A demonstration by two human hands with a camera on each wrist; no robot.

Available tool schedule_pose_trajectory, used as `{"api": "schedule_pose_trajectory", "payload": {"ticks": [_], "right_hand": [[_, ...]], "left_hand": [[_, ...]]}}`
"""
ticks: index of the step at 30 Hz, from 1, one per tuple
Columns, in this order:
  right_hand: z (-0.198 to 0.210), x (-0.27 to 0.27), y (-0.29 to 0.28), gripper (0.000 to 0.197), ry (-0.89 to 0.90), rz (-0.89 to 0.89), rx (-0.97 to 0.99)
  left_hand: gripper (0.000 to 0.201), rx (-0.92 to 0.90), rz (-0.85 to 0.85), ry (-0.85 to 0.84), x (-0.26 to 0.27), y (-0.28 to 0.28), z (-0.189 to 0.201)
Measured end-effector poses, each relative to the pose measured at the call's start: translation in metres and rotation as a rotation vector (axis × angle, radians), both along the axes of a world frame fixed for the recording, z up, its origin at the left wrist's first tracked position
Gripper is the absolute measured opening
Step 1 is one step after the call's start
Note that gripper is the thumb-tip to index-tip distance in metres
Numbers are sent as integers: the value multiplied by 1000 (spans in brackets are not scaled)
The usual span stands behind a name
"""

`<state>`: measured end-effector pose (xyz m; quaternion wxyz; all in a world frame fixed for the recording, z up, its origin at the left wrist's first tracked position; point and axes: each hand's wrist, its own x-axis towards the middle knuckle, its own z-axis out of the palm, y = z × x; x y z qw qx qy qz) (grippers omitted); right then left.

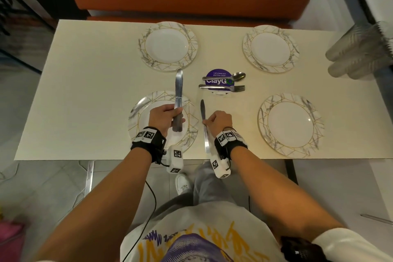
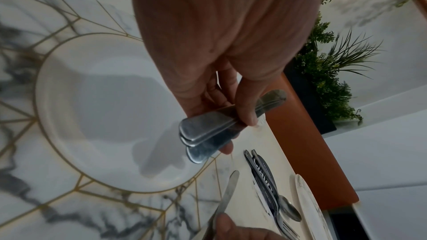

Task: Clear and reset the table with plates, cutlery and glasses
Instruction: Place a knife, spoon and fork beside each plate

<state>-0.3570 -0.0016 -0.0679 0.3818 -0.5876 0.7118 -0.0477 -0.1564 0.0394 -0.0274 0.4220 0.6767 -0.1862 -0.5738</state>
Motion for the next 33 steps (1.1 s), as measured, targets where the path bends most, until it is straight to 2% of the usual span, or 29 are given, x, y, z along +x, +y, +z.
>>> {"api": "schedule_pose_trajectory", "payload": {"ticks": [2,3,6,10,20,24,33], "right_hand": [[0,-4,3,24,-75,19,-109],[0,-6,3,32,-71,88,-136],[-4,-12,3,58,13,319,-110],[-9,-14,7,61,34,370,-90],[-13,-11,10,63,22,344,-88],[-10,-13,7,64,-64,291,-83],[29,-22,-4,31,-283,39,-268]], "left_hand": [[21,3,-1,0,1,-1,1],[22,5,0,1,1,-1,1],[22,7,7,0,1,-3,2],[24,10,20,1,0,-5,2],[24,3,-2,0,-7,-5,5],[23,-11,-24,0,-11,-4,8],[17,-59,-119,-53,-38,-7,15]]}}
